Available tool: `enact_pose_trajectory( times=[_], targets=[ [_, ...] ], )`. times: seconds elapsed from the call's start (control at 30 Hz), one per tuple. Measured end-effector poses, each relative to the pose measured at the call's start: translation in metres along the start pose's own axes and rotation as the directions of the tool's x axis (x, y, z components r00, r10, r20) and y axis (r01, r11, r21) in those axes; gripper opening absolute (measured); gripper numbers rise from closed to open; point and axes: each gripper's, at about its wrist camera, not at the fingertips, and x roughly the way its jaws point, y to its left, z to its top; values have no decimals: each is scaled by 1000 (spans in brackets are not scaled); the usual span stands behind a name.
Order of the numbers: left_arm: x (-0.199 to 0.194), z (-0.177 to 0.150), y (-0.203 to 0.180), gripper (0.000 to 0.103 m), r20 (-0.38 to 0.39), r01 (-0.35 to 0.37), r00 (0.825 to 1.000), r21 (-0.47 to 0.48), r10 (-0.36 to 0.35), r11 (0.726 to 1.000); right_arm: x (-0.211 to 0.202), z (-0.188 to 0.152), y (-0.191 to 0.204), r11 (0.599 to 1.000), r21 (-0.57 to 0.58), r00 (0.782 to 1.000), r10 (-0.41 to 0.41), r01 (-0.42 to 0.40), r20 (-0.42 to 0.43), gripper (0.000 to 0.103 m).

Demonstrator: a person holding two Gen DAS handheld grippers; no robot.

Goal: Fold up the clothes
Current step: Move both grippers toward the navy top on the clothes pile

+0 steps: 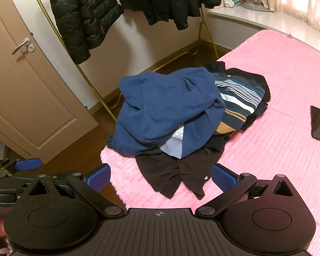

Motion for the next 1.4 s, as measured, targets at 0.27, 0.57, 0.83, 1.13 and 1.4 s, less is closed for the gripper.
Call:
enact_pose_trajectory(
  times=[0.27,0.57,0.83,1.13,1.4],
  targets=[
    [4,1,0,100,-4,0,1000,-3,0,1000,2,-2,0,1000,-4,1000,4,-4,-6,103],
    [-1,-2,3,100,-3,3,1000,-10,-3,1000,3,-3,1,1000,-10,1000,7,-7,-14,103],
    [-1,-5,1,100,-1,3,1000,-13,-3,1000,6,-5,-1,1000,-12,1000,14,-14,-24,103],
    [0,-8,-3,100,-25,-12,1000,-22,11,1000,11,-3,-6,999,-29,998,35,-36,-46,103],
    [2,-7,-11,100,-30,-8,1000,-65,7,998,11,0,-23,995,-35,995,87,-89,-48,103]
  ],
)
